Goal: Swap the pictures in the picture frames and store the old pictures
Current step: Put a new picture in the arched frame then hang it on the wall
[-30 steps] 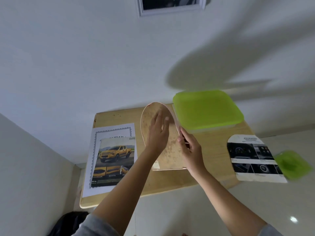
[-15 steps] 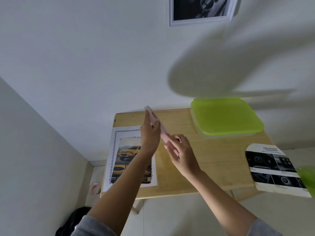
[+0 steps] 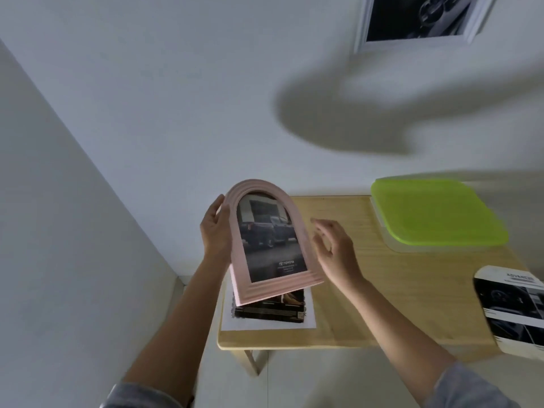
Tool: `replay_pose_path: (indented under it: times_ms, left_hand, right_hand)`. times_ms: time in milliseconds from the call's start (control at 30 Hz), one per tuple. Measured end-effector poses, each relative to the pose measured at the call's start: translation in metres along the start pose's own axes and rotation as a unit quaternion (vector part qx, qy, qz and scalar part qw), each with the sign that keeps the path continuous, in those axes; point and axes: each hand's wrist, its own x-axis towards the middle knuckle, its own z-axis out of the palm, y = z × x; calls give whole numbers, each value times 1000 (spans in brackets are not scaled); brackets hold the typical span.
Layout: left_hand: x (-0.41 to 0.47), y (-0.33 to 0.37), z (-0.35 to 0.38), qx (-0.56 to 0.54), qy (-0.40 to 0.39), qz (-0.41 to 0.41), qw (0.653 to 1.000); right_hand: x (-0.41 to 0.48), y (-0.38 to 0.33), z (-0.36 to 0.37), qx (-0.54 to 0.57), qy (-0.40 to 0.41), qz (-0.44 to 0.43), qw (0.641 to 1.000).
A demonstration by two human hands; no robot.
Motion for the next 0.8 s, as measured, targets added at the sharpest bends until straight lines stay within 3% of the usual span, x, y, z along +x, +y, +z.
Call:
replay_pose_path:
  times_ms: [167, 333, 600, 800]
  left_hand:
    - [23, 34, -10, -33, -83, 23, 996]
    - [50, 88, 11, -81, -128, 79, 985]
    - [93, 227, 81, -90, -157, 243, 953]
    - [112, 309, 112, -81, -163, 342, 922]
  right_hand:
    - [35, -13, 7, 49, -23, 130, 990]
    - [89, -38, -6, 200, 26, 154, 967]
    - [230, -103, -78, 293, 136, 27, 946]
    - [325, -164, -122, 372, 227, -60, 898]
